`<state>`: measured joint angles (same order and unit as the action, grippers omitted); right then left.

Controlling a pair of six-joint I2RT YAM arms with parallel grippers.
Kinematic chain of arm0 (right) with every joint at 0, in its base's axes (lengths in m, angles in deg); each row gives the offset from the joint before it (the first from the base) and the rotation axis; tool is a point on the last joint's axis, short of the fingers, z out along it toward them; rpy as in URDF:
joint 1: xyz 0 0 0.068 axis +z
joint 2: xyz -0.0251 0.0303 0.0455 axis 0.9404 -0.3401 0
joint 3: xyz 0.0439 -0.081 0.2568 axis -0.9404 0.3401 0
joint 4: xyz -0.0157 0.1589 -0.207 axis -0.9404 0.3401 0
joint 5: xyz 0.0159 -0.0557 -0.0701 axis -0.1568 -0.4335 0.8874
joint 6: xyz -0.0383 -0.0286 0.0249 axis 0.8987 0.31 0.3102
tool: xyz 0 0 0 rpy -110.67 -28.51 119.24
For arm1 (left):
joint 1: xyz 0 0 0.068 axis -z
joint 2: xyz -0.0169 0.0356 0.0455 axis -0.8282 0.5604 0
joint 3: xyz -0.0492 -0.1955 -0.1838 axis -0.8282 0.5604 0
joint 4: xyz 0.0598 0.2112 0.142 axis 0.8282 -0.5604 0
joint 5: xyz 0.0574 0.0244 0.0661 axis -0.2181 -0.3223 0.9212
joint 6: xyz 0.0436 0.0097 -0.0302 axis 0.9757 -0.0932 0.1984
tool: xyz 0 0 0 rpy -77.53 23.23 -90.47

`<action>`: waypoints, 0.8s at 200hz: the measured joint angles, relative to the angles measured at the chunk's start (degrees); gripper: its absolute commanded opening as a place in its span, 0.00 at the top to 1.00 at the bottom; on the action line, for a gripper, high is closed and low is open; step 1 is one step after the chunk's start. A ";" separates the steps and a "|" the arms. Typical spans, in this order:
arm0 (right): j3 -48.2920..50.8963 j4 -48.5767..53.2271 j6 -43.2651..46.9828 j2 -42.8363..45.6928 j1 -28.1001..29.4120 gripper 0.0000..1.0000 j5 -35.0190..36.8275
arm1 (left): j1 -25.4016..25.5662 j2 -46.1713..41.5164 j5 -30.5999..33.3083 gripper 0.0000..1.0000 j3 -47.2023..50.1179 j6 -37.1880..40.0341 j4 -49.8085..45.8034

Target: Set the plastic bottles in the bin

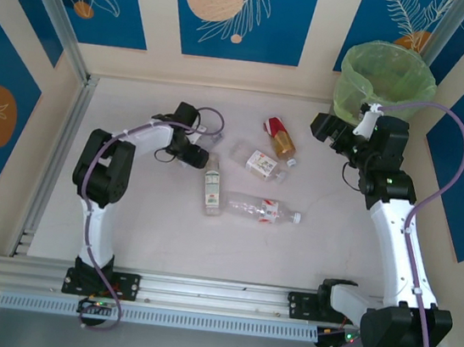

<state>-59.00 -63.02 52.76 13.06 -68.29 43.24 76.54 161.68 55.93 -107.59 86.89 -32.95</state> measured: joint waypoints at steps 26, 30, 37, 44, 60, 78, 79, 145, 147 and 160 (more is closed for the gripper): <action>0.04 0.04 0.00 0.00 0.00 0.01 0.15 | 0.00 0.42 0.00 0.29 -0.20 0.00 -0.39; 0.07 0.07 0.00 0.00 0.00 0.00 0.15 | 0.00 0.42 0.00 0.31 -0.20 -0.22 -0.46; 0.07 0.07 0.00 0.00 0.00 0.01 0.17 | 0.00 0.42 0.02 0.34 -0.20 -0.33 -0.57; 0.09 0.07 0.00 0.00 0.00 0.00 0.17 | 0.00 0.44 0.02 0.37 -0.20 -0.44 -0.61; 0.24 0.07 0.00 0.00 0.00 0.00 0.17 | 0.00 0.44 0.00 0.39 -0.20 -0.52 -0.59; 0.68 0.13 0.02 0.00 0.00 0.00 0.17 | 0.00 0.42 -0.02 0.40 0.00 -0.68 -0.35; 0.70 0.15 0.02 0.00 0.00 0.00 0.17 | 0.00 0.42 -0.02 0.40 0.02 -0.68 -0.33; 0.87 1.81 0.07 0.00 0.00 0.00 0.09 | 0.00 -1.60 -0.02 0.44 3.17 -0.66 1.38; 0.87 1.84 0.09 0.00 0.00 0.00 0.09 | 0.00 -1.70 -0.02 0.44 3.32 -0.66 1.38; 0.87 2.16 0.26 0.00 0.00 0.00 -0.31 | 0.00 -2.19 -0.02 0.46 3.93 -0.66 1.36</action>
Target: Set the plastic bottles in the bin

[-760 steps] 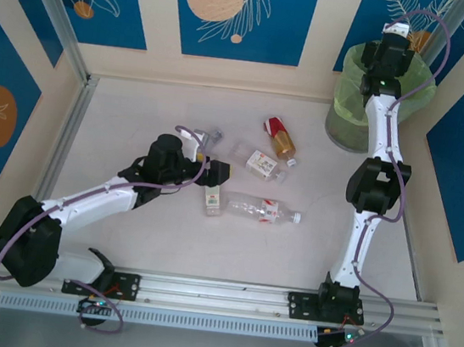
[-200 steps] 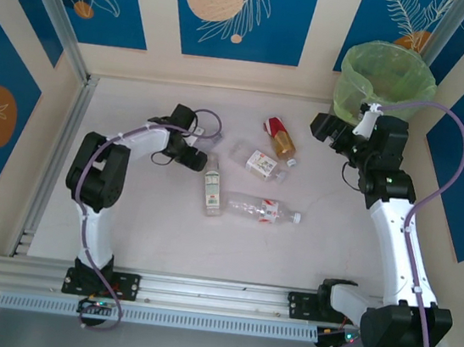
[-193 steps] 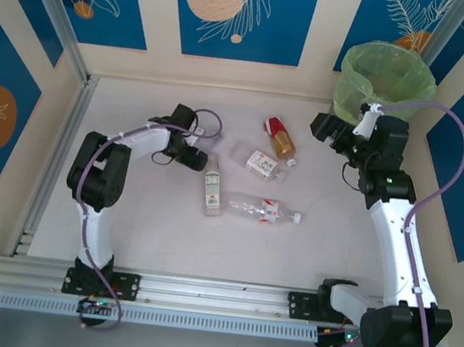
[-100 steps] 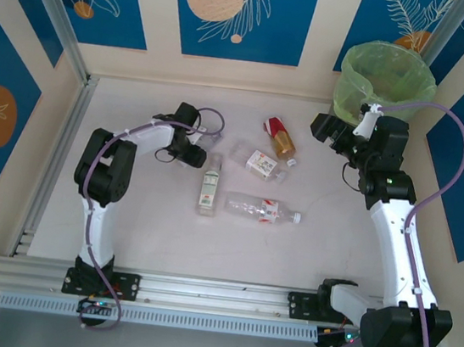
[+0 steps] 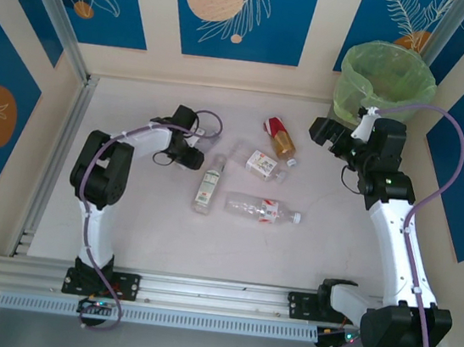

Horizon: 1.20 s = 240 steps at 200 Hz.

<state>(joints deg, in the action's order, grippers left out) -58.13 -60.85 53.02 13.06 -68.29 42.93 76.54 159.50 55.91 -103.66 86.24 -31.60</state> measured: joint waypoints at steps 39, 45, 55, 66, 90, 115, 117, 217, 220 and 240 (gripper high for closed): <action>0.98 1.07 -0.22 -0.04 0.13 0.00 -2.84 | 0.00 -1.16 -0.68 0.46 1.09 -0.07 0.00; 1.49 1.07 -0.33 -0.09 0.28 0.00 -3.41 | 0.00 -1.40 -0.98 0.46 1.27 -0.09 0.00; 2.49 1.01 -0.74 -0.33 0.50 0.00 -4.57 | 0.02 -1.77 -1.29 0.47 1.38 -0.31 0.00; 3.28 1.11 -1.16 -1.18 1.18 0.00 -5.62 | 0.02 -2.25 -1.55 0.47 1.40 -0.72 0.02; 3.87 1.51 -1.77 -3.89 3.74 0.00 -6.45 | 0.02 -3.72 -2.54 0.46 1.77 -1.38 0.33; 5.11 1.29 -3.26 -4.94 6.43 0.00 -6.67 | 0.42 -6.45 -4.26 0.46 3.37 -1.66 1.07; 5.27 1.14 -3.43 -4.96 6.60 0.00 -6.73 | 0.50 -6.78 -4.37 0.46 3.52 -1.75 1.14; 10.73 -11.28 -16.31 -9.64 11.65 0.00 -10.93 | 7.96 -19.61 -13.09 0.50 12.37 -7.23 11.56; 11.08 -12.46 -16.83 -9.86 11.80 0.00 -11.65 | 8.35 -19.87 -13.97 0.50 12.70 -7.58 12.26; 13.70 -19.91 -19.15 -10.25 12.55 0.00 -15.32 | 10.27 -20.79 -18.18 0.50 14.40 -9.42 16.50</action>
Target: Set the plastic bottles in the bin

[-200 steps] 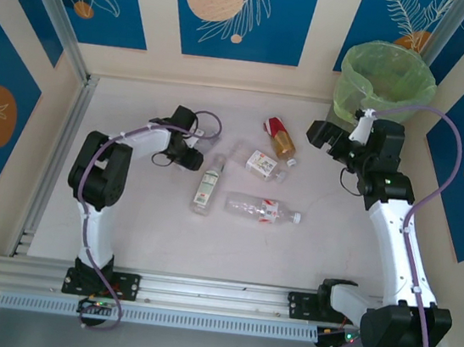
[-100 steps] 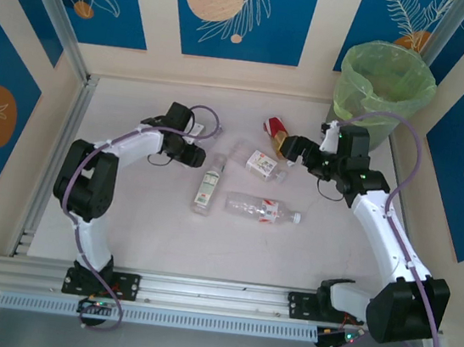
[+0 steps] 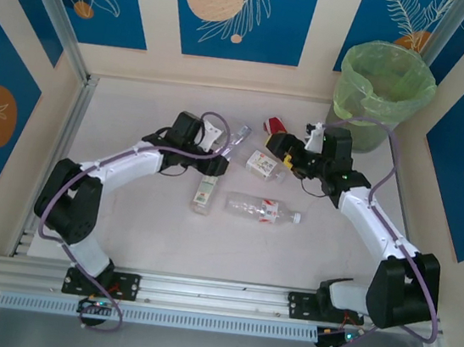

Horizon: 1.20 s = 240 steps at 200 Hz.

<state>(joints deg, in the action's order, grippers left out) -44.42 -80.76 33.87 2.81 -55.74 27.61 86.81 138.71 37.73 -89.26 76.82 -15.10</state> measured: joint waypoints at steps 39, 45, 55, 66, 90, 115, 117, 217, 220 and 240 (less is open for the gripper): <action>1.27 -8.35 -1.49 -0.33 1.49 0.00 -3.06 | 2.43 -1.70 -6.32 0.50 3.58 -3.17 6.80; 1.33 -9.55 -1.49 -0.33 1.77 0.00 -3.15 | 2.62 -2.03 -7.23 0.50 4.02 -3.67 7.65; 1.44 -10.91 -1.51 -0.33 2.16 0.00 -2.97 | 2.80 -2.43 -8.57 0.50 4.42 -4.22 8.87; 1.64 -11.98 -1.55 -0.35 2.62 0.00 -2.23 | 3.02 -2.54 -9.88 0.50 4.44 -4.96 10.12; 3.54 -15.61 -1.38 -0.39 4.28 0.01 0.68 | 3.37 -2.54 -12.66 0.50 4.48 -6.58 12.70; 4.83 -18.97 -0.48 -1.75 6.03 0.00 2.21 | 3.76 -2.54 -15.26 0.50 4.63 -8.33 15.50; 4.92 -19.39 -0.39 -1.92 6.12 0.00 2.21 | 3.78 -2.54 -15.50 0.50 4.63 -8.52 15.72; 5.57 -27.08 0.96 -3.74 6.56 0.29 3.21 | 4.15 -1.84 -18.01 0.50 4.63 -10.21 17.92; 5.70 -27.43 1.01 -3.74 6.56 0.30 3.26 | 4.15 -1.79 -18.01 0.50 4.63 -10.21 17.92; 6.51 -28.85 0.98 -3.76 6.56 0.34 3.48 | 4.17 -1.73 -18.01 0.50 4.63 -10.21 17.92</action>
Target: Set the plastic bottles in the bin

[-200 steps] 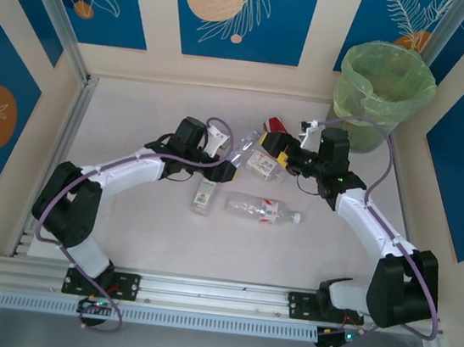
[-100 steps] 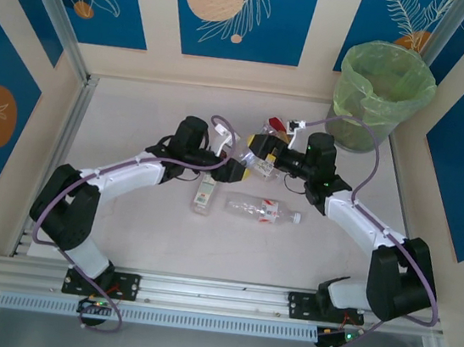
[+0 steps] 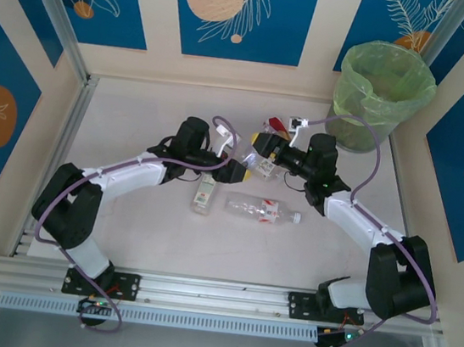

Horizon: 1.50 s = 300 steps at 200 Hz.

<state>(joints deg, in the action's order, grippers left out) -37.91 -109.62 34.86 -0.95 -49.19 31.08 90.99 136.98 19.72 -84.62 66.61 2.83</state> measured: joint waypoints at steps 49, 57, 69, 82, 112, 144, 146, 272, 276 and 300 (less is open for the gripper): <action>0.98 -1.86 0.15 0.02 0.02 0.45 0.20 | 0.00 0.00 -0.22 0.48 0.00 0.02 -0.02; 1.07 -1.92 0.15 0.02 0.02 0.46 0.20 | 0.00 0.00 -0.22 0.47 0.00 0.02 -0.09; 1.09 -1.90 0.22 0.02 0.02 0.47 0.20 | 0.00 0.00 -0.22 0.45 0.00 0.04 -0.13; 1.09 -1.90 0.26 0.07 0.02 0.48 0.20 | 0.02 0.00 -0.26 0.42 0.00 0.09 -0.13; 1.11 -1.86 0.92 0.13 0.02 0.50 0.15 | 0.11 0.00 -0.59 0.29 0.00 0.00 -0.33; 1.40 -1.49 1.75 0.20 0.02 0.51 0.22 | 0.11 0.00 -0.81 0.16 -0.02 0.28 -0.46; 1.40 -1.44 1.77 0.22 0.02 0.51 0.24 | 0.11 0.00 -0.79 0.15 -0.02 -0.02 -0.50; 1.40 0.90 3.08 1.55 0.00 0.53 1.88 | 0.09 -1.68 3.26 0.00 0.74 -0.46 0.02; 1.40 1.16 3.15 1.66 0.00 0.54 1.95 | 0.09 -1.81 3.78 0.00 0.81 -0.48 0.04; 1.40 2.43 3.74 2.36 -0.24 0.54 2.40 | 0.09 -3.10 5.46 0.00 1.95 -0.90 0.96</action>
<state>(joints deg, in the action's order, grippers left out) -36.51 -107.19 38.59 1.41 -49.43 33.49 91.08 133.88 25.18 -82.68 65.71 3.79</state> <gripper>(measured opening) 0.465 0.995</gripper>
